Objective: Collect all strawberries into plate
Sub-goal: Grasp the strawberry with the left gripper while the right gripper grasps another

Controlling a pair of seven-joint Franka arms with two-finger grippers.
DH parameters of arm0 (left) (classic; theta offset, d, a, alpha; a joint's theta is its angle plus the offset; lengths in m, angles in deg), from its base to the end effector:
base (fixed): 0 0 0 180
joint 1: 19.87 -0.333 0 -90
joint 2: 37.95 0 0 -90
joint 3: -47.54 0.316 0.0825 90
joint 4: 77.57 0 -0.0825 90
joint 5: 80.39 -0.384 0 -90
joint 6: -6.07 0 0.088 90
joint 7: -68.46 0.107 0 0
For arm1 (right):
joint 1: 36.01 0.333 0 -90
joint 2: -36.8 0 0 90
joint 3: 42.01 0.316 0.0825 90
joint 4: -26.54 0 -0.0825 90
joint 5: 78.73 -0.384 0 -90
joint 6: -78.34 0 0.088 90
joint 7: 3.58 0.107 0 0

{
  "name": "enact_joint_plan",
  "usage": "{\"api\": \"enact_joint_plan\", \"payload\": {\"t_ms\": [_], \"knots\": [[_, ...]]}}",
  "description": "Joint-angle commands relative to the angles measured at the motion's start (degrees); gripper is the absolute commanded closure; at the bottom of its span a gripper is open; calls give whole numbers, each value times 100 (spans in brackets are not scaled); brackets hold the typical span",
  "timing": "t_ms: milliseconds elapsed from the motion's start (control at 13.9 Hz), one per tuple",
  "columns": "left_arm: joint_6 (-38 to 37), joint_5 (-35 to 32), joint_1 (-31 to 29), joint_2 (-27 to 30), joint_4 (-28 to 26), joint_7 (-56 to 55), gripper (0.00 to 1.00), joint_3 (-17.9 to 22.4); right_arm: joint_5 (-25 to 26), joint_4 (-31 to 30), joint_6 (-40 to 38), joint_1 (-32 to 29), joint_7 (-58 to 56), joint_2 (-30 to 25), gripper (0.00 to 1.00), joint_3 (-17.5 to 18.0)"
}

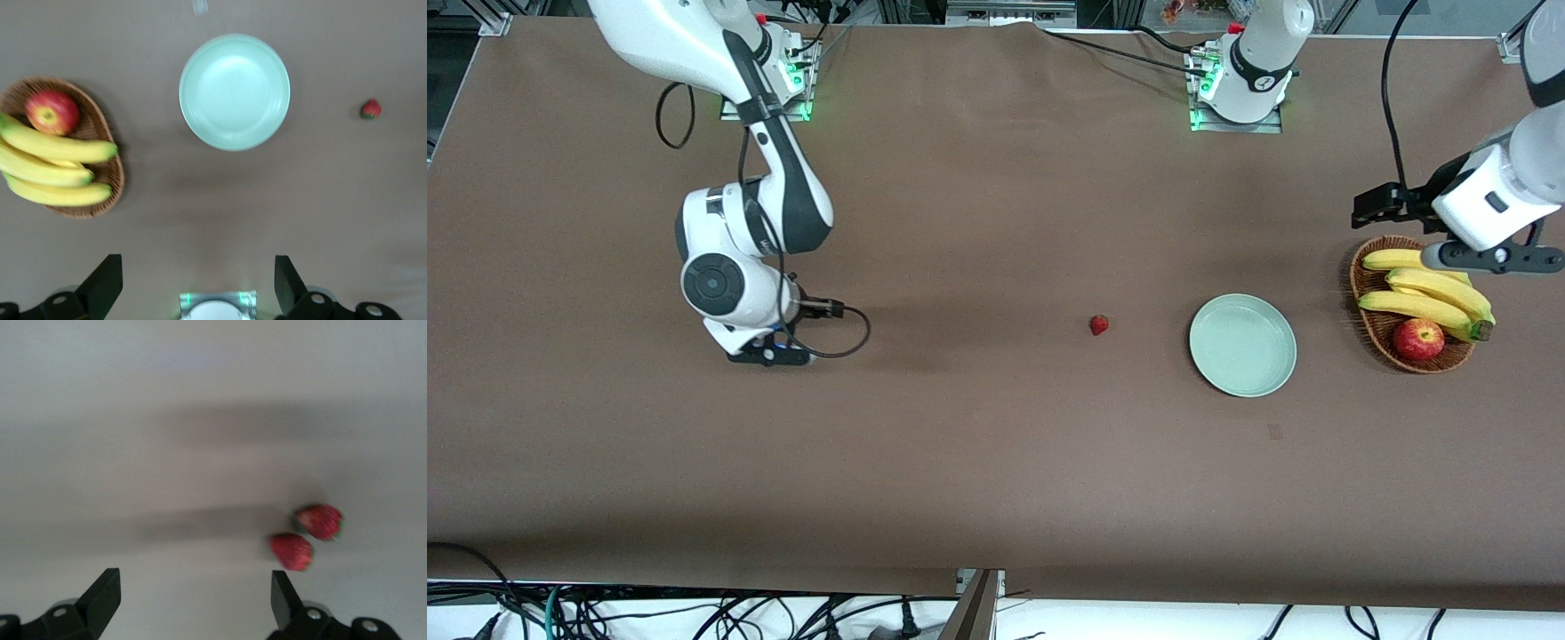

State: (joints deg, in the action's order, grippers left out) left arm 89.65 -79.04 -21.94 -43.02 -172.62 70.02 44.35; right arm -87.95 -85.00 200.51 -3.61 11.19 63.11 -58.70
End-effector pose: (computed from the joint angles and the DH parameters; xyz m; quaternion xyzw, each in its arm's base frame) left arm 0.5564 -0.0125 0.5267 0.9892 -0.0230 -0.1437 0.0148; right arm 0.5656 0.1709 0.2338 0.9916 -0.0368 -0.1189 0.0355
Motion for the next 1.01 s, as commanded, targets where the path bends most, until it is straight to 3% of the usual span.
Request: {"api": "enact_joint_plan", "payload": {"t_ms": [0, 576, 792, 936], "knots": [[-132, 321, 153, -519, 101, -24, 0, -110, 34, -1114, 763, 64, -53, -390, 5, -185], [2272, 287, 1936, -2330, 76, -665, 0, -172, -80, -1151, 1432, -296, -334, 58, 15, -185], [2794, 217, 2569, -2752, 4, -1927, 0, -146, -273, -1151, 1433, -296, -387, 85, 26, -168], [3215, -614, 2878, -2954, -5, -2177, 0, -163, -291, -1142, 1415, -296, -387, 76, 36, -159]]}}
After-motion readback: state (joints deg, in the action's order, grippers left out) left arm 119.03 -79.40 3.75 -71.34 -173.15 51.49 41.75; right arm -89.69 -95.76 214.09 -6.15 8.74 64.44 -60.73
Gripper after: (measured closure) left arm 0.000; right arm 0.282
